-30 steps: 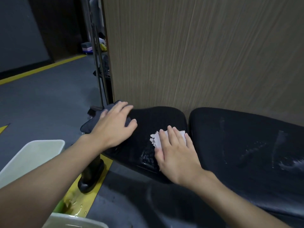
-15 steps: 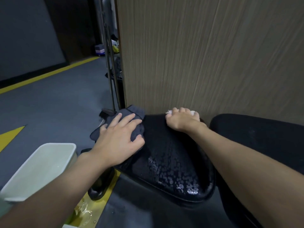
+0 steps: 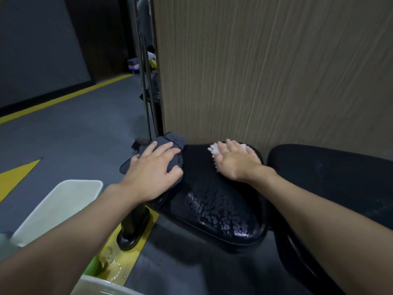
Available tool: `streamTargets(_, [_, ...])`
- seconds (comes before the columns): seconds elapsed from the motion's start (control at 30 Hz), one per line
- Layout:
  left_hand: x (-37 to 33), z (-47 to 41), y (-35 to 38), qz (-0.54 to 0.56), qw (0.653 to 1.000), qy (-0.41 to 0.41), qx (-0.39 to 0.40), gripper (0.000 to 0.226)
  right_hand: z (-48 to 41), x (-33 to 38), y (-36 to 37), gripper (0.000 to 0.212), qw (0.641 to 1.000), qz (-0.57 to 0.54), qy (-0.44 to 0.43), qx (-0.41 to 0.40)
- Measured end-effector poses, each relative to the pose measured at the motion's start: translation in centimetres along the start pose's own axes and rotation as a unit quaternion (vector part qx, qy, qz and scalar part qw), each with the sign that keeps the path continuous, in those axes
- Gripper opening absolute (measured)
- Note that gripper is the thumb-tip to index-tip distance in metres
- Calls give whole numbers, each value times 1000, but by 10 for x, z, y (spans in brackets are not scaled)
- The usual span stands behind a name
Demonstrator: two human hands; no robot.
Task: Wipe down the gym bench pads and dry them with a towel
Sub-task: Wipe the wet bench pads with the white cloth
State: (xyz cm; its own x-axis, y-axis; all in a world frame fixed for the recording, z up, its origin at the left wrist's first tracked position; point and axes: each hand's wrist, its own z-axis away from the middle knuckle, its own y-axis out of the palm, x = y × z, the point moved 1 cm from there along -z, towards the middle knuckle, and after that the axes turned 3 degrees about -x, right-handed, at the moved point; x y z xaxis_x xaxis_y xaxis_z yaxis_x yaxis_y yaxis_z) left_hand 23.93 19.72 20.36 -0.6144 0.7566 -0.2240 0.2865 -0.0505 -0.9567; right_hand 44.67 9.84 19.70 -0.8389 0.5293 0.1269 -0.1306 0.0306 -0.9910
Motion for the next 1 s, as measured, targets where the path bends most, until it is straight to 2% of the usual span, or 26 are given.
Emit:
streamTargets(0.13, [4,-1,-2,5,1000,16,10,77,19,-36,-2,61,996,-43,81,-9])
streamTargets(0.27, [12,-1,-3,5,999,39,17,74,26,-16,0,63,994,-18,104,-6])
streamTargets(0.4, [14,0,-3,13,999,42,8,68,27,31,5,65,998,39,46,-4])
streamTargets(0.53, [13,0,-2,30,999,37,-1,63,35,85,17,63,998,37,-40,-16])
streamTargets(0.63, [13,0,-1,38,999,33,-3,63,44,82,18,61,997,21,-66,-34])
streamTargets(0.73, [12,0,0,30,999,33,-1,63,56,52,14,62,998,15,-35,-41])
streamTargets(0.87, [11,0,0,27,999,32,-5,63,75,13,7,62,998,-7,46,-31])
streamTargets(1.0, [12,0,0,28,999,26,-2,61,87,14,12,64,990,-9,126,-63])
